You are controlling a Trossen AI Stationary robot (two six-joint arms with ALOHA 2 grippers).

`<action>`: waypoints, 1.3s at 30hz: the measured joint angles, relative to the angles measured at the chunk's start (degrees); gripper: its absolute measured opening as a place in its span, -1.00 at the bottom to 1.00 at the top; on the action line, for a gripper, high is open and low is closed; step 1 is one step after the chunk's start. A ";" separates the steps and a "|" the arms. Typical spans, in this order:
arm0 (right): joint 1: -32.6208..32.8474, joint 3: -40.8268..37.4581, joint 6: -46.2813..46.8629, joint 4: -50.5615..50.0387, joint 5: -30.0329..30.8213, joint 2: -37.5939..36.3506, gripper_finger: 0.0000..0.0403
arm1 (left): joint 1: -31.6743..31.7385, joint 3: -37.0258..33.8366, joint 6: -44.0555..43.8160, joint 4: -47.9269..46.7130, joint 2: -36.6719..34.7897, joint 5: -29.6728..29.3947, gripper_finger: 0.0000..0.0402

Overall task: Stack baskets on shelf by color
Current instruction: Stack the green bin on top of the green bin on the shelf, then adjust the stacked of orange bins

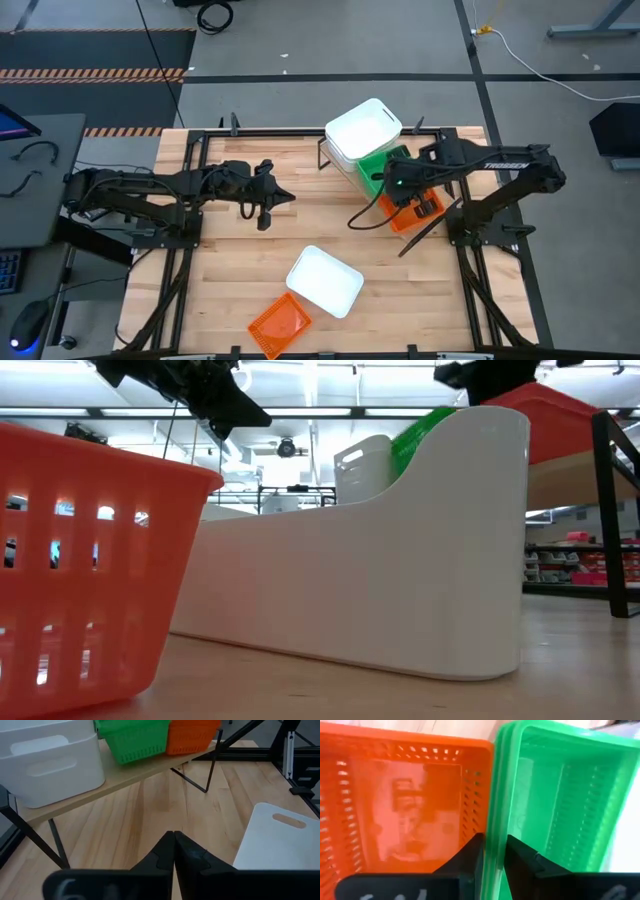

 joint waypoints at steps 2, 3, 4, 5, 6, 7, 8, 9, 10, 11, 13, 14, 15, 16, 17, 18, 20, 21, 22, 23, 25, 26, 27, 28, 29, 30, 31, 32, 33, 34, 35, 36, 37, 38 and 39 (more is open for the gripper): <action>0.19 1.31 0.01 0.18 0.19 -0.53 -0.63 | 0.01 0.00 0.01 0.06 0.01 0.00 -0.93; 0.40 1.80 0.05 0.19 0.52 -0.78 -0.63 | 0.02 0.00 0.00 0.15 0.00 0.00 -0.92; 0.57 2.11 0.03 0.17 1.02 -1.04 -0.63 | 0.00 0.00 0.00 0.27 0.02 0.00 -0.91; 0.74 2.17 0.03 0.19 1.41 -1.39 -0.63 | 0.00 0.00 0.00 0.31 0.01 -0.01 -0.90; 0.84 2.17 0.02 -0.01 1.54 -1.65 -0.63 | 0.01 0.00 0.00 0.31 0.00 -0.01 -0.90; 0.84 2.17 0.03 -0.22 1.48 -1.76 -0.63 | 0.01 0.00 0.00 0.31 0.01 -0.02 -0.89; 0.84 2.16 0.08 -0.38 1.40 -1.77 -0.63 | 0.00 0.00 0.00 0.34 0.00 -0.01 -0.89; 0.84 2.07 0.31 -0.37 1.17 -1.74 -0.63 | 0.01 0.00 0.00 0.35 0.01 -0.02 -0.89; 0.84 1.96 0.45 -0.36 0.88 -1.74 -0.63 | 0.00 0.00 0.00 0.37 0.00 -0.02 -0.89; 0.84 1.85 0.47 -0.35 0.47 -1.74 -0.63 | 0.02 0.00 0.00 0.39 0.00 -0.02 -0.89; 0.84 1.48 0.42 -0.24 -0.16 -1.68 -0.63 | 0.01 0.00 0.00 0.41 0.00 0.00 -0.91; 0.84 1.15 0.40 -0.18 -0.37 -1.64 -0.63 | 0.00 0.00 0.00 0.41 0.00 0.00 -0.92; 0.84 0.74 0.36 -0.11 -0.65 -1.64 -0.63 | 0.02 0.00 0.00 0.41 0.00 0.00 -0.92; 0.84 0.37 0.34 0.05 -0.90 -1.64 -0.63 | 0.01 0.00 0.00 0.41 0.00 0.00 -0.93; 0.84 -0.04 0.31 0.16 -1.30 -1.64 -0.63 | 0.02 0.00 0.00 0.41 0.01 0.00 -0.93; 0.84 -0.56 0.25 0.20 -1.59 -1.64 -0.63 | 0.01 0.00 0.00 0.41 0.00 0.00 -0.93; 0.87 -1.73 -0.08 0.24 -1.79 -1.64 -0.63 | 0.00 0.00 -0.01 0.41 0.00 0.00 -0.91; 0.84 -2.28 -0.22 0.17 -1.82 -1.64 -0.63 | 0.00 0.00 -0.02 0.41 0.00 0.00 -0.91; 0.84 -2.73 -0.25 0.15 -1.81 -1.62 -0.62 | 0.01 0.00 -0.02 0.41 0.02 0.00 -0.90; 0.84 -2.94 -0.25 0.22 -1.78 -1.62 -0.61 | 0.01 0.00 -0.04 0.41 0.00 0.00 -0.89; 0.84 -3.03 -0.17 0.54 -1.80 -1.63 -0.57 | 0.00 0.00 -0.04 0.41 0.00 0.00 -0.89; 0.84 -3.03 -0.17 0.76 -1.97 -1.61 -0.53 | 0.00 0.00 -0.04 0.41 0.00 0.00 -0.89; 0.84 -3.03 -0.17 0.97 -2.01 -1.64 -0.49 | 0.01 0.00 -0.04 0.41 0.01 0.00 -0.89; 0.84 -3.03 -0.16 1.15 -2.02 -1.62 -0.44 | 0.01 0.00 -0.04 0.41 0.00 0.00 -0.90; 0.84 -3.03 -0.15 1.13 -2.01 -1.62 -0.39 | 0.00 0.00 -0.04 0.43 0.02 0.00 -0.91; 0.84 -3.03 -0.08 1.14 -2.01 -1.62 -0.33 | 0.00 0.00 -0.02 0.41 0.02 0.00 -0.92; 0.82 -3.03 0.26 1.33 -2.02 -1.62 -0.27 | 0.01 0.00 -0.02 0.41 0.00 0.00 -0.93; 0.74 -3.03 0.68 1.68 -2.02 -1.62 -0.21 | 0.00 0.00 -0.02 0.41 0.00 0.00 -0.93; 0.60 -3.03 1.09 2.01 -2.02 -1.64 -0.15 | 0.00 0.00 -0.02 0.41 0.00 0.00 -0.94; 0.44 -3.03 1.37 2.14 -2.02 -1.64 -0.08 | 0.01 0.00 -0.02 0.41 0.01 0.00 -0.94; 0.33 -3.03 1.61 2.21 -2.02 -1.63 -0.02 | 0.01 0.00 -0.02 0.41 0.00 0.00 -0.94; 0.19 -3.03 1.89 2.45 -1.94 -1.63 0.04 | 0.01 0.00 -0.03 0.43 0.01 0.00 -0.93; 0.02 -3.03 2.19 2.72 -1.48 -1.63 0.10 | 0.00 0.00 -0.02 0.41 0.00 0.00 -0.92; -0.09 -3.03 2.42 2.79 -0.51 -1.62 0.15 | 0.02 0.00 -0.04 0.41 0.00 0.00 -0.92; -0.27 -3.03 2.45 2.79 0.77 -1.62 0.19 | 0.00 0.00 -0.03 0.41 0.01 0.00 -0.91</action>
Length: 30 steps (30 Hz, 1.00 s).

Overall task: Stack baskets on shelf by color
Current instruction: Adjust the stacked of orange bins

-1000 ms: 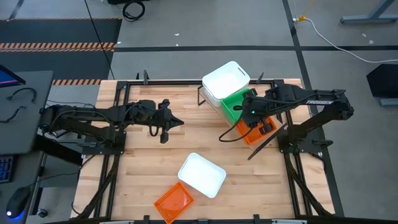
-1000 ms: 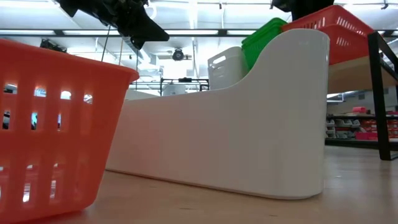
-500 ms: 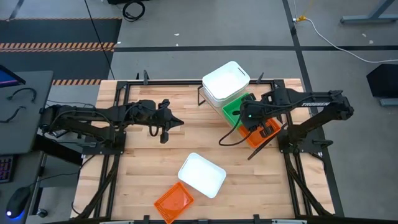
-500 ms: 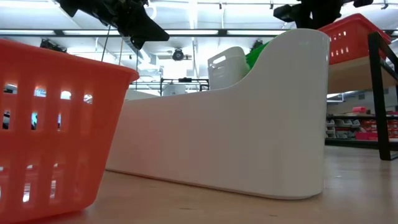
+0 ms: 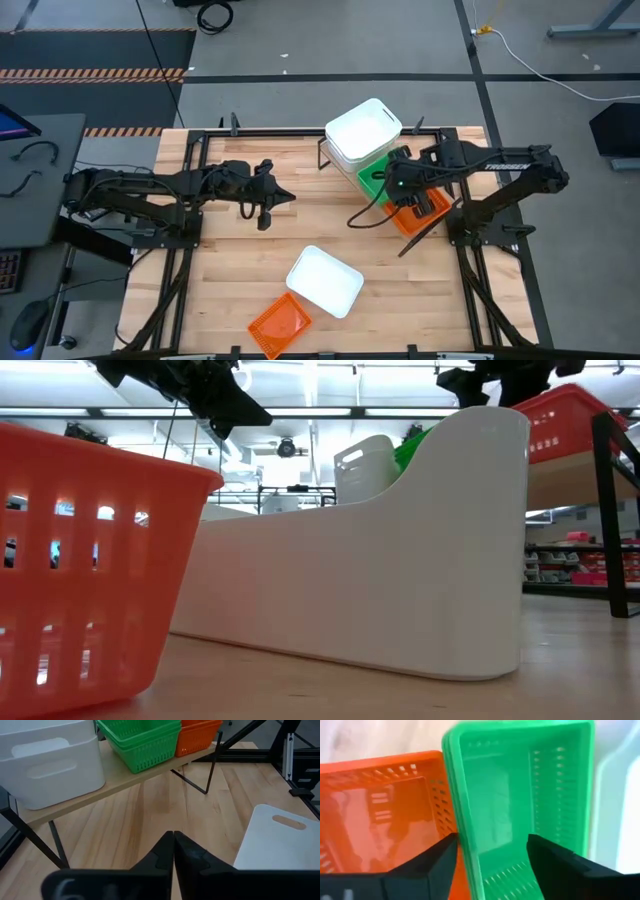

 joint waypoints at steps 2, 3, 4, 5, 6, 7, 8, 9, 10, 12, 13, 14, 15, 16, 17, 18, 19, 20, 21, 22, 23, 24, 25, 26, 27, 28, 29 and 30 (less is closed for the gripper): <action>-0.28 0.00 -0.01 0.23 2.75 0.00 0.26 | 0.00 0.00 0.01 0.00 -0.01 0.00 -0.90; -0.46 0.00 -0.03 0.50 3.81 -0.01 0.27 | 0.01 0.00 0.00 0.01 0.00 0.00 -0.90; -0.59 0.00 -0.22 0.67 4.32 0.00 0.28 | 0.01 0.00 0.00 0.01 0.00 -0.01 -0.91; -0.71 0.00 -0.66 0.66 4.53 0.00 0.29 | 0.00 0.00 0.01 0.02 -0.01 0.00 -0.92; -0.74 0.00 -1.26 0.66 4.67 0.00 0.29 | 0.00 0.00 0.01 0.00 -0.01 0.00 -0.93; -0.74 0.00 -1.48 0.66 4.77 0.00 0.29 | 0.01 0.00 0.01 0.00 0.01 0.00 -0.93; -0.63 0.00 -1.57 0.62 4.77 -0.02 0.28 | 0.02 0.00 0.01 0.00 -0.01 0.00 -0.94; -0.35 0.16 -1.55 0.38 4.77 -0.04 0.27 | 0.00 0.00 0.01 0.00 -0.01 0.00 -0.94; -0.05 0.53 -1.55 0.13 4.77 -0.04 0.25 | 0.01 0.00 0.09 0.00 -0.01 0.00 -0.95; 0.71 1.92 -1.52 0.05 4.79 -0.07 0.23 | 0.02 0.00 0.14 -0.01 0.01 0.00 -0.95; 1.11 2.73 -1.40 0.03 4.80 -0.08 0.22 | 0.04 0.00 0.14 0.00 0.00 -0.01 -0.94; 1.51 3.63 -1.20 0.12 4.84 -0.08 0.21 | 0.19 0.00 0.14 -0.01 -0.01 0.00 -0.93; 1.83 4.50 -1.03 0.44 4.88 -0.11 0.20 | 0.32 0.00 0.14 -0.01 0.00 0.00 -0.92; 2.11 5.13 -0.67 0.85 4.81 -0.13 0.19 | 0.49 0.00 0.14 0.00 0.00 -0.01 -0.91; 2.43 5.37 0.07 1.03 4.59 -0.19 0.18 | 0.62 0.00 0.14 0.00 -0.01 -0.03 -0.90; 2.67 5.42 1.01 0.76 3.71 -0.19 0.18 | 0.72 0.00 0.14 -0.02 -0.01 -0.04 -0.89; 2.91 5.37 1.97 0.18 2.38 -0.16 0.18 | 0.84 0.00 0.14 0.00 -0.01 -0.04 -0.88; 3.25 5.11 3.08 -0.22 1.17 -0.10 0.17 | 0.87 0.00 0.16 -0.02 -0.01 -0.04 -0.88; 3.68 4.75 4.35 -0.89 0.35 -0.05 0.17 | 0.87 0.00 0.16 0.00 -0.01 -0.04 -0.88; 4.19 4.28 5.58 -1.65 0.20 -0.01 0.17 | 0.87 0.00 0.16 -0.01 -0.01 -0.04 -0.89; 4.77 3.83 6.84 -2.21 0.21 0.01 0.17 | 0.87 0.00 0.16 -0.02 0.00 -0.04 -0.89; 5.35 3.58 7.91 -2.71 0.23 0.05 0.17 | 0.87 0.00 0.18 0.00 -0.01 -0.04 -0.90; 5.93 3.49 8.85 -3.23 0.22 0.05 0.17 | 0.85 0.00 0.19 -0.01 -0.01 -0.02 -0.91; 6.52 3.48 9.90 -3.89 0.24 0.02 0.17 | 0.85 0.00 0.19 -0.04 -0.01 -0.02 -0.92; 7.20 3.48 11.06 -4.31 0.22 0.02 0.17 | 0.85 0.00 0.19 -0.04 -0.01 -0.01 -0.92; 7.88 3.48 12.22 -4.49 0.22 0.02 0.17 | 0.85 0.00 0.21 -0.02 -0.01 -0.02 -0.93; 8.65 3.48 13.31 -4.86 0.24 0.02 0.17 | 0.85 0.00 0.21 -0.04 0.00 -0.02 -0.93; 9.55 3.48 14.36 -5.42 0.25 0.02 0.17 | 0.85 0.00 0.21 -0.04 -0.01 -0.02 -0.93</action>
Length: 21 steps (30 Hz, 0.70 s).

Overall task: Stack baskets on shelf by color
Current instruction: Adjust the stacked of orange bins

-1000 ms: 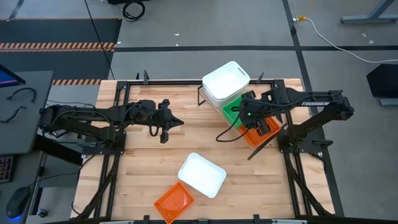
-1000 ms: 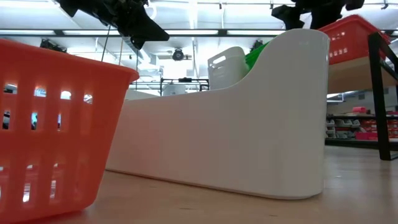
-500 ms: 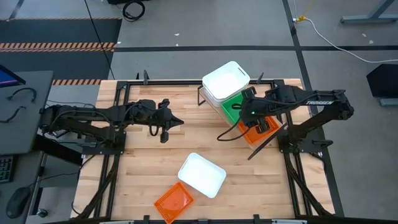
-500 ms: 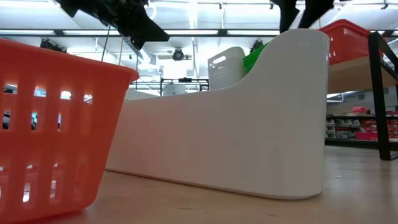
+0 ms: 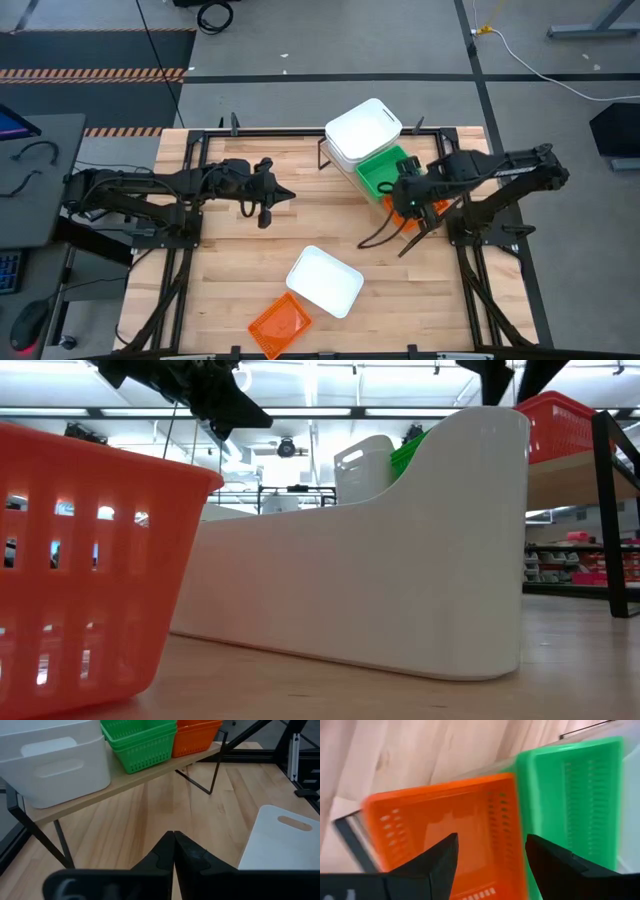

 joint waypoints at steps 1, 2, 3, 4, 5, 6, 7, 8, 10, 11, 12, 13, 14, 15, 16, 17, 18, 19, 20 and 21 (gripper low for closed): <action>0.87 0.00 1.06 -0.51 -0.01 0.00 0.17 | 0.00 0.00 -0.02 0.02 0.01 0.00 -0.93; 1.79 0.00 2.16 -0.89 -0.01 0.00 0.17 | 0.00 0.00 -0.02 0.02 0.00 0.00 -0.92; 2.70 0.00 3.25 -1.18 0.09 0.00 0.17 | 0.00 0.00 -0.02 0.02 0.01 0.00 -0.91; 3.60 -0.02 4.23 -1.47 0.40 0.00 0.17 | 0.00 0.00 -0.02 0.03 0.01 0.00 -0.90; 4.51 -0.02 5.14 -1.73 0.64 0.00 0.17 | 0.00 0.00 -0.02 0.03 0.01 0.00 -0.89; 5.37 -0.02 5.87 -2.00 1.05 0.00 0.17 | 0.00 0.00 -0.05 0.02 0.01 0.00 -0.89; 6.22 -0.02 6.79 -2.33 1.61 0.00 0.17 | 0.00 0.00 -0.07 0.02 0.00 0.00 -0.88; 6.97 -0.04 7.73 -2.74 1.94 0.00 0.17 | 0.00 0.00 -0.05 0.02 0.02 0.00 -0.88; 8.09 -0.46 9.18 -3.03 2.06 -0.04 0.17 | 0.00 0.00 -0.07 0.02 0.00 0.00 -0.89; 8.59 -1.03 9.90 -2.99 2.21 -0.04 0.17 | 0.00 0.00 -0.08 0.04 0.00 0.00 -0.90; 9.04 -1.83 10.63 -3.08 2.38 -0.04 0.17 | 0.00 0.00 -0.09 0.02 0.00 0.00 -0.90; 9.48 -2.73 11.17 -3.12 2.39 -0.04 0.17 | 0.00 0.00 -0.09 0.02 0.00 0.00 -0.91; 9.83 -3.59 11.46 -3.16 2.38 -0.04 0.17 | 0.00 0.00 -0.09 0.04 0.01 0.00 -0.92; 10.17 -4.47 11.59 -3.14 2.39 -0.04 0.17 | 0.00 0.00 -0.09 0.02 0.00 0.00 -0.93; 10.39 -5.25 11.71 -3.13 2.43 -0.04 0.17 | 0.00 0.00 -0.10 0.03 0.00 0.02 -0.93; 10.57 -5.86 11.74 -3.16 2.66 -0.02 0.17 | 0.00 0.00 -0.10 0.03 0.00 0.02 -0.93; 10.75 -6.25 11.77 -3.23 3.00 -0.02 0.17 | 0.00 0.00 -0.11 0.02 0.02 0.02 -0.93; 10.86 -6.37 11.75 -3.35 3.21 -0.03 0.17 | 0.00 0.00 -0.11 0.02 0.00 0.02 -0.92; 11.01 -6.38 11.75 -3.43 3.31 -0.05 0.17 | 0.00 0.00 -0.11 0.02 0.02 0.02 -0.91; 11.10 -6.30 11.74 -3.61 3.32 -0.07 0.17 | 0.00 0.00 -0.12 0.03 0.01 0.01 -0.90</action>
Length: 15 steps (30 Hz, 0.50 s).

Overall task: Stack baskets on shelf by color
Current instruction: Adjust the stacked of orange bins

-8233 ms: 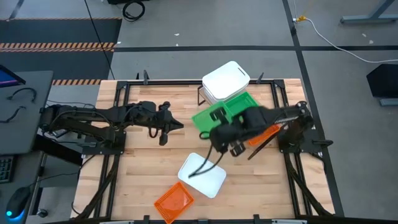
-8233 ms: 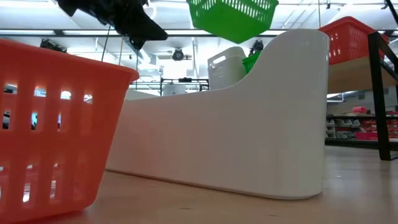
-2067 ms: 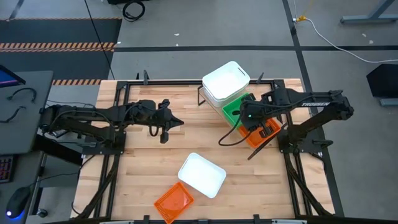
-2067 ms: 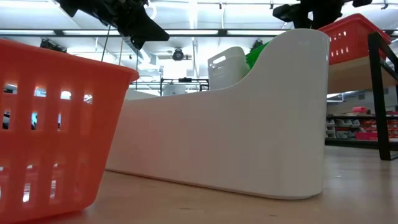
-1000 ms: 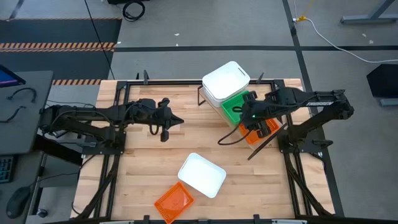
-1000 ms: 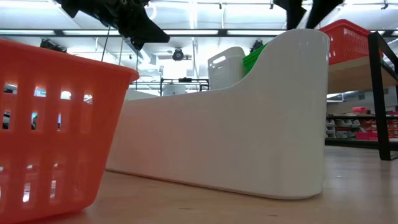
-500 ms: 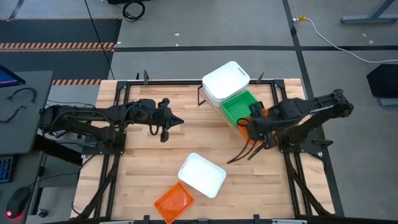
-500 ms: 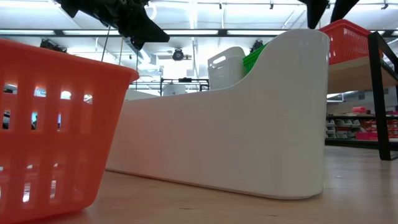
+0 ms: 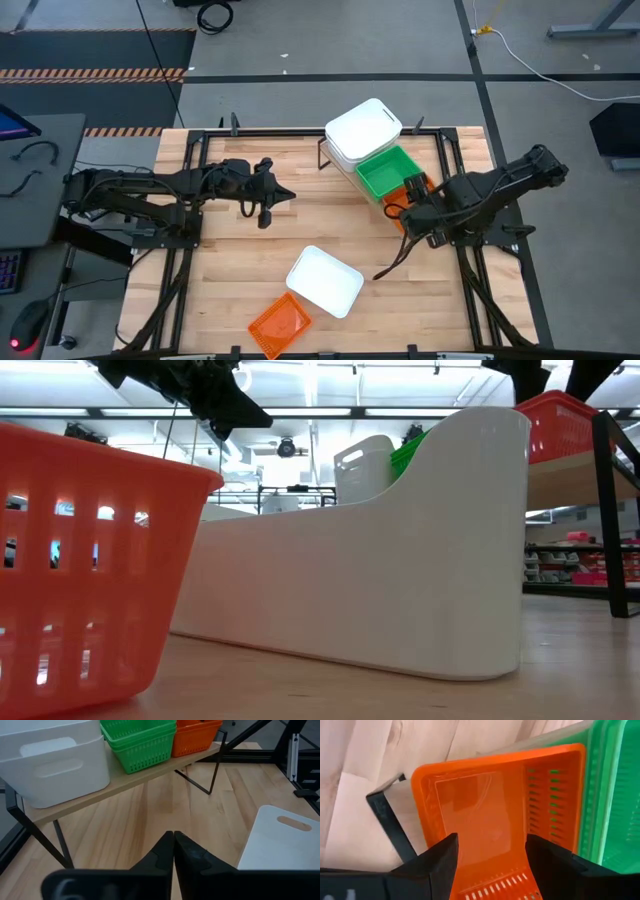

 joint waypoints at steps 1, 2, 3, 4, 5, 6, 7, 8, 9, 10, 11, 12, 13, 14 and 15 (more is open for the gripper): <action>0.04 0.18 0.00 -0.19 -0.04 0.00 0.17 | 0.00 0.00 0.01 -0.01 0.01 -0.01 -0.90; 0.09 0.47 0.01 -0.39 -0.06 0.00 0.17 | 0.00 0.00 0.01 0.00 -0.01 0.00 -0.89; 0.26 0.86 0.09 -0.81 -0.06 0.00 0.17 | 0.01 0.00 0.01 0.02 -0.01 0.01 -0.88; 0.44 1.22 0.42 -1.34 -0.02 -0.02 0.17 | 0.01 0.00 -0.01 0.02 -0.01 0.00 -0.88; 0.67 1.48 0.82 -1.66 -0.02 -0.06 0.17 | 0.00 0.00 -0.01 0.01 0.00 0.01 -0.88; 0.93 1.64 1.15 -1.76 -0.05 -0.07 0.17 | 0.00 0.00 -0.01 0.01 -0.01 -0.01 -0.88; 1.25 1.71 1.48 -1.71 -0.12 -0.07 0.17 | 0.01 0.00 -0.01 0.01 0.00 -0.01 -0.89; 1.67 1.73 1.98 -1.72 -0.24 -0.07 0.17 | 0.00 0.00 -0.01 0.01 -0.01 0.01 -0.90; 2.09 1.73 2.57 -1.74 -0.28 -0.07 0.17 | 0.00 0.00 -0.01 0.01 -0.01 0.01 -0.91; 2.57 1.73 3.03 -1.74 -0.48 -0.07 0.17 | 0.00 0.00 -0.01 0.01 -0.01 -0.01 -0.92; 3.08 1.73 3.68 -1.74 -0.82 -0.07 0.17 | 0.00 0.00 -0.03 0.01 -0.01 0.00 -0.92; 3.57 1.73 4.42 -1.74 -1.23 -0.07 0.17 | 0.00 0.00 -0.03 0.01 0.00 0.00 -0.93; 4.11 1.73 5.19 -1.74 -1.56 -0.07 0.17 | 0.00 0.00 -0.03 0.01 -0.01 0.00 -0.93; 4.66 1.74 5.74 -1.74 -1.76 -0.07 0.17 | 0.00 0.00 -0.03 0.01 -0.01 0.01 -0.93; 5.22 1.75 6.05 -1.73 -1.70 -0.07 0.17 | 0.00 0.00 -0.03 0.01 0.01 0.01 -0.92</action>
